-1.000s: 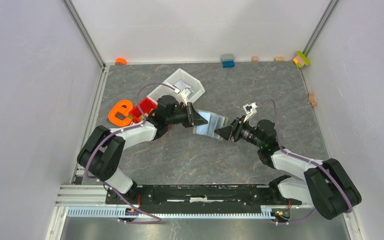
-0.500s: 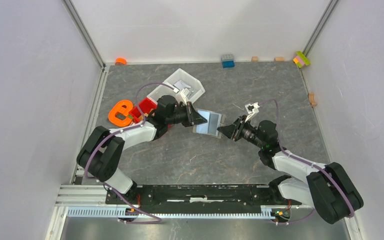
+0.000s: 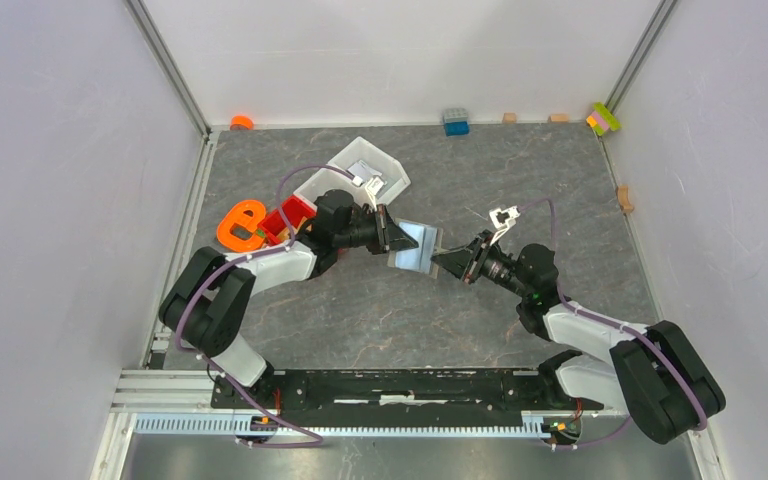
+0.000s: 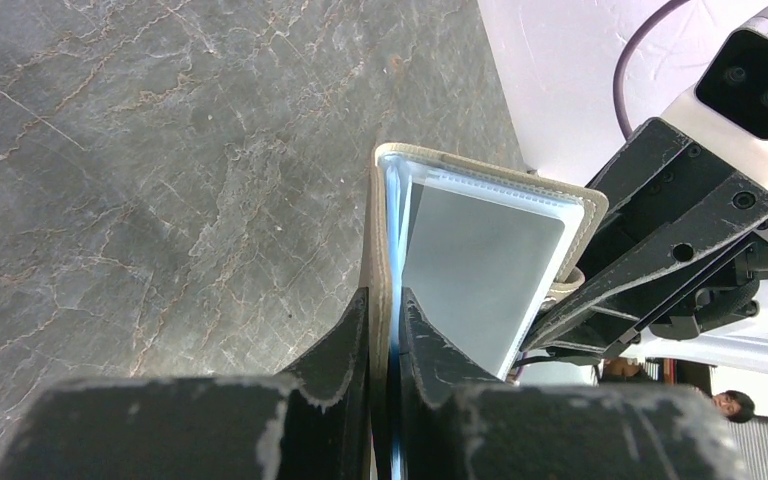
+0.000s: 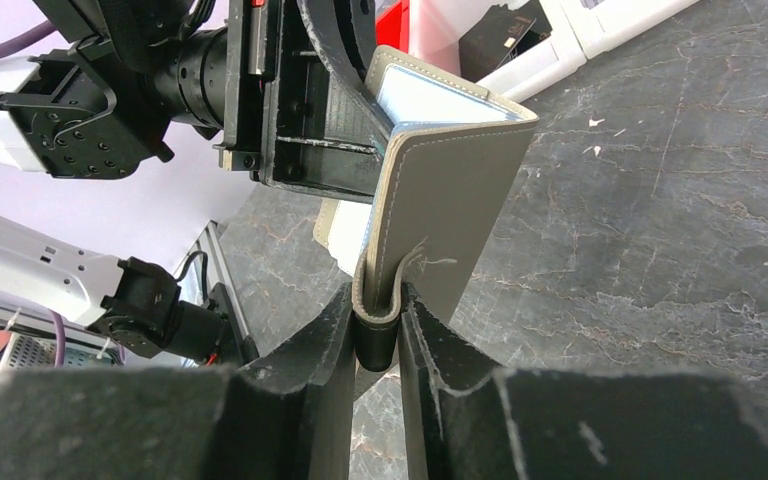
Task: Take the credit cards out of the card holder
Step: Remove the credit card from the card holder.
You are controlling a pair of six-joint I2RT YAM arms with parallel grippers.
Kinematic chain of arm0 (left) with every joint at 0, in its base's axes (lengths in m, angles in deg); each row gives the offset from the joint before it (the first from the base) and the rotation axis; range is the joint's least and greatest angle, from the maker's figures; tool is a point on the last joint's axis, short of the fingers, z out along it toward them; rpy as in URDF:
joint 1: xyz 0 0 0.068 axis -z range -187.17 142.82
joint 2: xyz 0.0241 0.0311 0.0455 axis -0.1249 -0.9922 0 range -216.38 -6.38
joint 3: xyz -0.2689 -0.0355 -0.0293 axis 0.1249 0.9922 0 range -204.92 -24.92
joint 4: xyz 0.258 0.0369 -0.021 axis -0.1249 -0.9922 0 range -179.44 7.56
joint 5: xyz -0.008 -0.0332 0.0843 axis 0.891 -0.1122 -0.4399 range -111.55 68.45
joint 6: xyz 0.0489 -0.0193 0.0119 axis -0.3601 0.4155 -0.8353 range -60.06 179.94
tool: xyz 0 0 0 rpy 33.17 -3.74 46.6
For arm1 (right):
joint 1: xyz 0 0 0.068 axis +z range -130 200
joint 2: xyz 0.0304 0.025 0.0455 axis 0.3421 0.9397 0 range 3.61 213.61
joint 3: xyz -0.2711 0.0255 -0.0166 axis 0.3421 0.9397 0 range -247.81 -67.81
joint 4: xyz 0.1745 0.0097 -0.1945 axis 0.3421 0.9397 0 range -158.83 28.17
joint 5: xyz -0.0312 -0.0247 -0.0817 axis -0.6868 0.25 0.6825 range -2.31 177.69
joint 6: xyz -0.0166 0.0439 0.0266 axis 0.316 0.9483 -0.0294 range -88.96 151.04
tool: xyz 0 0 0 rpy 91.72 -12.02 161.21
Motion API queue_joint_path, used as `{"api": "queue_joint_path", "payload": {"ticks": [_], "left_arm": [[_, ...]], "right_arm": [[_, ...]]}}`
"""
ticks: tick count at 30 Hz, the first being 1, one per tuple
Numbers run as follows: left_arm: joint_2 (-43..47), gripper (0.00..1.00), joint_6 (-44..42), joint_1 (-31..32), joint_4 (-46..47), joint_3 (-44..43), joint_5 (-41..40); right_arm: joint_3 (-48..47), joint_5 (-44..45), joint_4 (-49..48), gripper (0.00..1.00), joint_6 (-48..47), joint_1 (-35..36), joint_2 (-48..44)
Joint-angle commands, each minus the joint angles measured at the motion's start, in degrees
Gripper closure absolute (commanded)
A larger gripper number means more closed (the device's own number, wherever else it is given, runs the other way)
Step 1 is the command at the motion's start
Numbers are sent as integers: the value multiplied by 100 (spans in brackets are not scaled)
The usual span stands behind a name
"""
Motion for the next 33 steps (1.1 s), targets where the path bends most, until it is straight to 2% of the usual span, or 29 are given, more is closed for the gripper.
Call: {"api": "queue_joint_path", "payload": {"ticks": [1,6,8,11,15,23,28,33], "left_arm": [[25,98,128,56,343,-206,277],[54,98,112,56,351,-193,255],[89,98,93,56,343,-171,216],[117,98,67,65,309,-170,181],[132,98,40,75,276,-175,149],[160,98,-43,82,143,-188,58],[233,98,-135,116,15,-199,-50],[369,96,-228,110,-111,-158,-260]], "right_arm": [[-27,-83,-406,75,-4,44,30],[-171,175,259,78,-239,47,30],[-281,389,726,76,-400,45,40],[-334,505,927,74,-471,47,69],[-369,555,1039,66,-487,41,125],[-367,554,1057,45,-495,51,122],[-391,646,1195,40,-516,42,119],[-434,902,1490,39,-561,47,46]]}}
